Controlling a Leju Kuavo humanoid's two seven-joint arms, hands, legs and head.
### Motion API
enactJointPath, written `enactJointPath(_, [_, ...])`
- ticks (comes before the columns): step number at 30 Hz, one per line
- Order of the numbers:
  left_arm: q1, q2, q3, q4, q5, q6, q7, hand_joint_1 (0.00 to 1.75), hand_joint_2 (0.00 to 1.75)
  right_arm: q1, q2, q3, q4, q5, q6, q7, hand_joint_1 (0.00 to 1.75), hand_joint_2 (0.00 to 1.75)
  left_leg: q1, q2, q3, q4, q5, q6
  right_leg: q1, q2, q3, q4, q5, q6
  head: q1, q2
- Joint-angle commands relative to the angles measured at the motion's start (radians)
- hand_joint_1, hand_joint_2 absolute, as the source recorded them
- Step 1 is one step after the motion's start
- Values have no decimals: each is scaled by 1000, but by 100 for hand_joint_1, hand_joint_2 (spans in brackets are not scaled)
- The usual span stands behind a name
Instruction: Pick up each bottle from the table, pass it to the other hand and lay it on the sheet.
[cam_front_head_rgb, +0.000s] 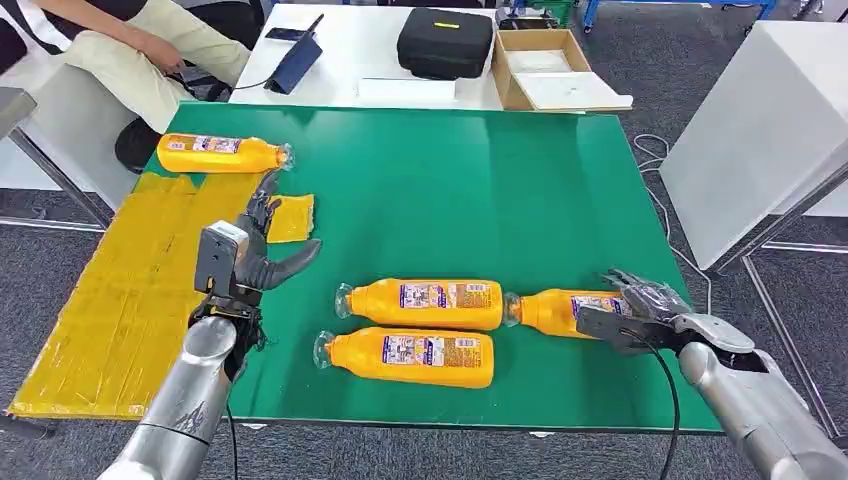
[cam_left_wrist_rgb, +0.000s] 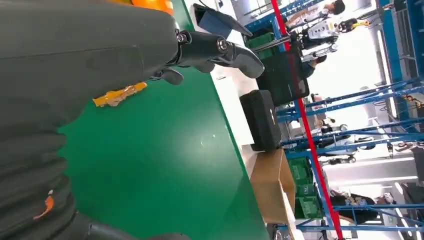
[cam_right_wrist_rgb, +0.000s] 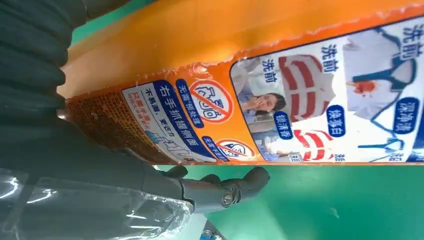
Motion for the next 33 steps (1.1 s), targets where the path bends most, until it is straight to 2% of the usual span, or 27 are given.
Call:
enactJointPath(1, [-19,-2,19,63,-1,-4,0,0,175,21,62,-5,54,3,-11,2,145,175,3,1,6,-2,-2,-6,3,-1,7,-4,-1,-5,0,0])
enactJointPath(3, [-23,-3,19,68,-2,-5,0,0,175,22,69,-15,53,5,-20,7,164,175,3,1,6,-2,-2,-6,3,0,7,-4,-1,-5,0,0])
enactJointPath(5, [-23,-3,20,69,-2,-5,-1,0,175,24,74,-24,51,6,-28,9,169,175,2,0,3,-1,-1,-3,2,-1,4,-2,-1,-3,0,0])
enactJointPath(14, [-27,-3,40,44,2,-6,1,0,175,-32,143,-86,81,12,-90,69,175,175,2,4,6,-1,-2,-6,3,3,6,-2,-1,-5,0,0])
enactJointPath(16, [-32,-2,42,42,4,-8,5,0,175,-34,150,-89,80,10,-89,72,175,175,2,5,2,0,-1,-4,2,3,2,-1,0,-3,0,0])
enactJointPath(23, [22,-1,46,-4,7,-8,9,0,175,9,164,-156,9,2,-150,105,175,175,2,5,5,-1,-3,-6,3,3,5,-2,-1,-5,0,0])
enactJointPath(27, [64,-10,61,-50,-1,2,18,0,175,71,204,-262,-163,24,-247,169,175,175,2,7,5,-1,-4,-7,2,5,5,-2,-1,-5,0,0])
enactJointPath(28, [77,-10,59,-40,-19,8,65,0,175,96,222,-288,-188,18,-238,190,175,175,2,5,3,-1,-3,-6,2,4,3,-1,-1,-4,0,0])
enactJointPath(29, [96,-11,57,-30,-21,11,54,0,175,130,239,-302,-201,21,-269,188,175,175,1,4,0,0,-2,-4,1,3,0,0,-1,-3,0,0])
enactJointPath(31, [112,-17,63,-1,-23,29,12,0,175,158,281,-328,-219,72,-389,178,175,175,2,3,3,-2,-3,-5,2,3,3,-2,-1,-4,0,0])
enactJointPath(33, [109,-18,66,-1,-23,28,11,0,175,161,302,-336,-245,83,-399,188,175,175,2,4,5,-2,-3,-6,2,3,5,-3,-2,-5,0,0])
